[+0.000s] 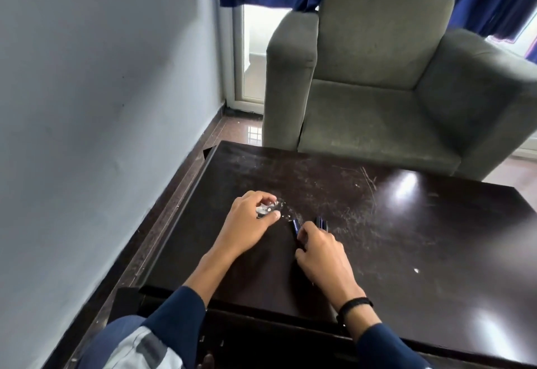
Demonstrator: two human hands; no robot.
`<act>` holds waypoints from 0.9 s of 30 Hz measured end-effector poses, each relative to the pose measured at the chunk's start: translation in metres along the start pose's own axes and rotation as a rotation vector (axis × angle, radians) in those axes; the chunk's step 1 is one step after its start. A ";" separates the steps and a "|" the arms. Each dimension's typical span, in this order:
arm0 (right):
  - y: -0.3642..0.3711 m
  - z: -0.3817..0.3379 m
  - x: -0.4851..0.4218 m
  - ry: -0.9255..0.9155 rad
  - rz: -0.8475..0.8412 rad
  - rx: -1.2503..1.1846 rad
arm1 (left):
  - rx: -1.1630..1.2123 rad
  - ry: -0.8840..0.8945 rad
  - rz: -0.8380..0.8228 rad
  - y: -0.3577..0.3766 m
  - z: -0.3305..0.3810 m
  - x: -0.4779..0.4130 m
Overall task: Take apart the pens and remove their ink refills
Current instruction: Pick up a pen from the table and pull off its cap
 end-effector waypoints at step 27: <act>0.012 -0.019 -0.023 -0.111 -0.021 -0.923 | 0.915 -0.202 -0.197 0.018 -0.001 0.000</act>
Point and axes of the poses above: each hand's wrist, its own x-axis away from the middle knuckle, its own y-axis out of the palm, z = x × y, the point moved 4 cm from there along -x, towards the middle knuckle, and after that the axes turned 12 degrees about -z, right-handed, at the moved point
